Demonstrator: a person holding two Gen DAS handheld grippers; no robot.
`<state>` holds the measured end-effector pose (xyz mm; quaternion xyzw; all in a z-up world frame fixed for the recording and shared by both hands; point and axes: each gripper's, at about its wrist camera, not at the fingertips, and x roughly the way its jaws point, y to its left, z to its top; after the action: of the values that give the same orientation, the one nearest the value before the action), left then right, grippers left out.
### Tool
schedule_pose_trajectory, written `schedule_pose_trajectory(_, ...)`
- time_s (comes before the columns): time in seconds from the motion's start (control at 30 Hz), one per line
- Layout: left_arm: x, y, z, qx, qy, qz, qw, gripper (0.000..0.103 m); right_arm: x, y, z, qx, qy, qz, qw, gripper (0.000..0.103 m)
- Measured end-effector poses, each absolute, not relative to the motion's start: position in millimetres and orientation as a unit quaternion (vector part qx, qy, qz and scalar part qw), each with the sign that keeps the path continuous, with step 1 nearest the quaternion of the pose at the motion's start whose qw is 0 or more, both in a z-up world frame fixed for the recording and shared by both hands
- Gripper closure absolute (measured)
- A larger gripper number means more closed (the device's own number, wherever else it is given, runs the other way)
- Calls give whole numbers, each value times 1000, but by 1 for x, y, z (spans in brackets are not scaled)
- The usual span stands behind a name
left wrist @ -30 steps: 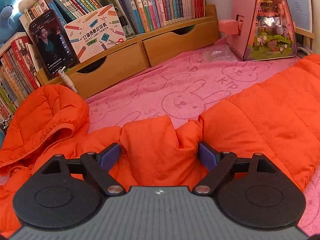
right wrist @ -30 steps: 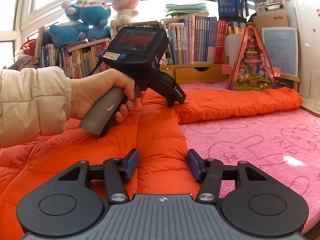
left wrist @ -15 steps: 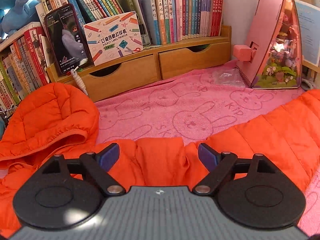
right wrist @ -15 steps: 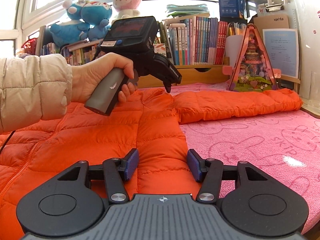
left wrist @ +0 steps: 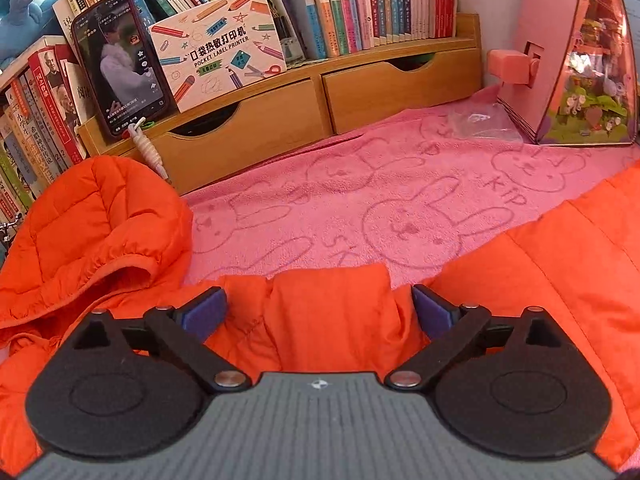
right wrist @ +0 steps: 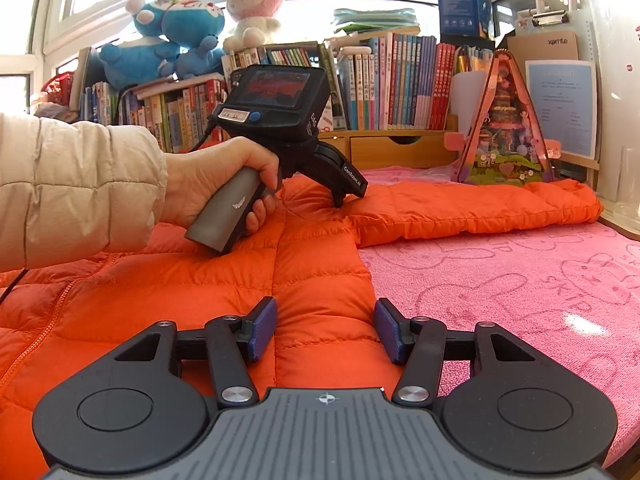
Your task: Fold clothes
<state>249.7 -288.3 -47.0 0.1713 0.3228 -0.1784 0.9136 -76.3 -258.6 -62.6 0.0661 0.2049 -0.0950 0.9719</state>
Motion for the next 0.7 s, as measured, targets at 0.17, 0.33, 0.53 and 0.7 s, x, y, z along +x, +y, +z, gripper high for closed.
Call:
schedule_pose_trajectory(0.17,238,-281,-30,149,323,-188,916,16,-76,-257,-63,61,206,-96,972,48)
schedule_pose_trajectory(0.33,194,-255,-22,160,317,-255,899,15,-75,-256,-63,60,207,-100,971,47)
schedule_pose_trajectory(0.53,189,-268,-42,216,306,-243,895,8,-74,-256,-62,59,207,-103,971,46)
schedule_pose_trajectory(0.7,237,-290,-44,191,327,-191,906,0,-74,-256,-62,56,208,-104,971,46)
